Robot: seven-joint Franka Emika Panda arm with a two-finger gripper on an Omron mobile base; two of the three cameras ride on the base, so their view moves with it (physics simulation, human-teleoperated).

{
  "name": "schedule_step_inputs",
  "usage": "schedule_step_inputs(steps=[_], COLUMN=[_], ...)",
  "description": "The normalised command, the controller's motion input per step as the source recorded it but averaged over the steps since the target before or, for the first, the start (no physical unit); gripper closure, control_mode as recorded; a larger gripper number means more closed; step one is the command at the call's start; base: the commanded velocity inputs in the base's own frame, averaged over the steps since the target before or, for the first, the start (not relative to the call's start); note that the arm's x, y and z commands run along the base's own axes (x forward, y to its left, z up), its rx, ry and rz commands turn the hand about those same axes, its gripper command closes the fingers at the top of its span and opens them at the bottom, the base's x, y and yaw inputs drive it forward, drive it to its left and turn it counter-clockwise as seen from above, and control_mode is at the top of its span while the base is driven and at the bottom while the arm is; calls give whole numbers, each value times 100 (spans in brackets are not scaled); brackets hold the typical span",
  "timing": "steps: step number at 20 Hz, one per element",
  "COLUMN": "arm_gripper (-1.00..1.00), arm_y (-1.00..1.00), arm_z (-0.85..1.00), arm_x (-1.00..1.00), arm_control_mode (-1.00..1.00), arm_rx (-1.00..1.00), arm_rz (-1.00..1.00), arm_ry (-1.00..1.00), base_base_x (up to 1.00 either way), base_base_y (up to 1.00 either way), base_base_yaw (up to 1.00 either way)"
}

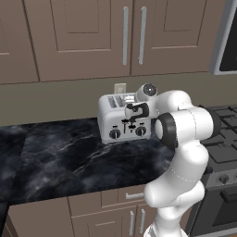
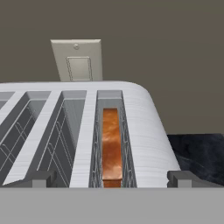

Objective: Start the toaster. Once the lever pops up, take the bread to the plate on the dining counter.

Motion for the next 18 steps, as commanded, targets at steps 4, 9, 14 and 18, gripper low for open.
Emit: schedule_step_inputs(steps=[4, 9, 14, 18], arm_gripper=[-100, -100, -100, -100], arm_y=[0, 0, 0, 0], arm_z=[0, 0, 0, 0], arm_x=[0, 0, 0, 0], arm_control_mode=[-100, -100, -100, -100], arm_rx=[0, 0, 0, 0], arm_rz=[0, 0, 0, 0], arm_ry=[0, 0, 0, 0], base_base_x=[0, 0, 0, 0], base_base_y=[0, 0, 0, 0], base_base_yaw=[0, 0, 0, 0])
